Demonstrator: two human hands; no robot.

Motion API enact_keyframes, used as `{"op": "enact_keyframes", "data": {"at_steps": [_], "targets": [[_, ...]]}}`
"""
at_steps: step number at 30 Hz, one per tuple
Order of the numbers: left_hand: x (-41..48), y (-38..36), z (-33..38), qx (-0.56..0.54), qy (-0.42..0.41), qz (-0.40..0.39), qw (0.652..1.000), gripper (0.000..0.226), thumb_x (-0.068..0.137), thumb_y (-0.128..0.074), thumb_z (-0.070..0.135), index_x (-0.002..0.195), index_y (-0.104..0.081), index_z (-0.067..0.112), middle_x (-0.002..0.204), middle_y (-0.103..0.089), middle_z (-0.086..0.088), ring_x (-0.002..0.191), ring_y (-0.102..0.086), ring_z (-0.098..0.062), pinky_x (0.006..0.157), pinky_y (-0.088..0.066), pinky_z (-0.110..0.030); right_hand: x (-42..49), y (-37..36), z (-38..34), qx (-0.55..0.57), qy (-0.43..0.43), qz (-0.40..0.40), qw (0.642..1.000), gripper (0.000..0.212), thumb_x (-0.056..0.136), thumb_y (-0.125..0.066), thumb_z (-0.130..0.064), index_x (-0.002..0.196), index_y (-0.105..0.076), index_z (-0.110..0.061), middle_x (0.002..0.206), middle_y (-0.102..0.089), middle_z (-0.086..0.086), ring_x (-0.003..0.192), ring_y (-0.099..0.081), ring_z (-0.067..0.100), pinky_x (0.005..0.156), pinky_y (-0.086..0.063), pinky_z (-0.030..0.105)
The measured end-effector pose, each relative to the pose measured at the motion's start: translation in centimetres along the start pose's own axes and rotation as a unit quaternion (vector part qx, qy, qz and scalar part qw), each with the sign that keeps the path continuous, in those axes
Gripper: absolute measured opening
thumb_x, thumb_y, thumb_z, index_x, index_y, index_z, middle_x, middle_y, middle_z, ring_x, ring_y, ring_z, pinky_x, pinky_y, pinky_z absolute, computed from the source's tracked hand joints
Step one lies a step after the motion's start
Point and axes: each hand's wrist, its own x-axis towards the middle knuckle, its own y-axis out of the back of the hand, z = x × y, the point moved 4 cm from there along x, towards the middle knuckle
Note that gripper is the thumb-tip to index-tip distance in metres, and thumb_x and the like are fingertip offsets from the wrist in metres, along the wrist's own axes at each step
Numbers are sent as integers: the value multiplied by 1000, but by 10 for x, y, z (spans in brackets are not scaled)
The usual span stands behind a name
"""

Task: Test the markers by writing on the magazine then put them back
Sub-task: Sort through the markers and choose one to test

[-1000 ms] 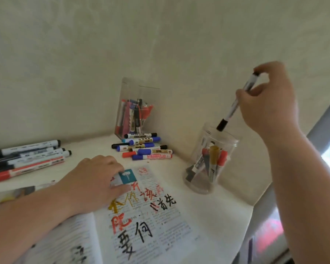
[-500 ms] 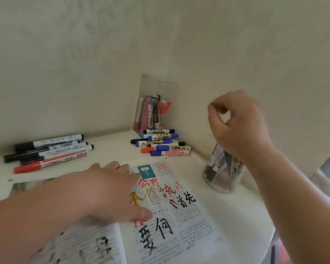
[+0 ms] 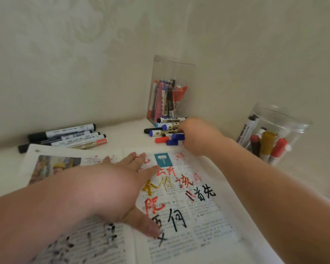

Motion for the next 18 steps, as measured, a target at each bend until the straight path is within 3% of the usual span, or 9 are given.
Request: {"op": "enact_keyframes", "data": {"at_steps": [6,8,10,12,14,15,16,17,18], "targets": [[2,2,1,-17,18,2,1000,138,49,-54,100,149,27,50,159,37,10,151,25,-15,124,-5,-59,0,-1,1,18,17,18,1000,14,92,-62,-17,105,-61,-22,103,-56,2,94,-54,20,75,-49,33],[3,3,2,-22,24,2,999,140,49,-56,99,150,26,49,160,36,9,152,23,-17,125,-6,-55,-1,-2,1,31,18,29,999,15,91,-64,-17,101,-56,-25,102,-55,0,91,-51,18,70,-44,31],[1,5,3,-24,28,4,999,140,51,-59,97,151,25,46,161,34,7,153,22,-19,124,-5,-52,-2,-3,-1,37,21,52,998,16,91,-62,-17,99,-55,-29,102,-55,-1,88,-50,18,64,-40,31],[-2,5,3,-26,28,12,999,139,53,-60,96,153,23,45,163,31,5,154,20,-20,124,-6,-52,-6,0,-5,60,34,96,993,13,95,-58,-20,102,-54,-31,104,-56,-2,90,-50,18,68,-40,32],[-3,8,3,-10,28,37,999,132,54,-53,99,157,6,42,169,9,0,156,-1,-25,123,-15,-55,-19,8,-12,103,80,150,980,13,101,-54,-24,112,-55,-31,106,-54,-6,93,-50,17,76,-42,32],[-2,13,5,11,26,76,997,121,56,-45,101,155,-14,40,166,-17,-5,150,-24,-27,120,-27,-54,-28,12,-15,136,114,170,969,18,103,-52,-26,120,-55,-30,107,-53,-9,92,-51,14,78,-43,31],[-1,20,6,25,26,140,989,107,60,-36,102,145,-36,37,149,-43,-3,133,-45,-25,110,-40,-49,-39,16,-18,177,146,180,957,22,104,-51,-28,126,-54,-30,105,-52,-14,89,-53,10,78,-43,27],[-1,29,7,21,27,222,974,94,66,-30,99,131,-48,34,128,-56,4,113,-55,-18,98,-48,-42,-48,18,-18,223,170,176,944,26,104,-51,-30,130,-54,-31,99,-53,-20,84,-54,6,75,-43,21],[-2,35,7,-15,29,302,953,83,72,-29,95,124,-50,33,117,-56,11,102,-56,-12,88,-49,-35,-56,18,-16,267,182,160,933,28,104,-51,-32,132,-54,-32,90,-57,-24,78,-56,3,69,-41,16]]}}
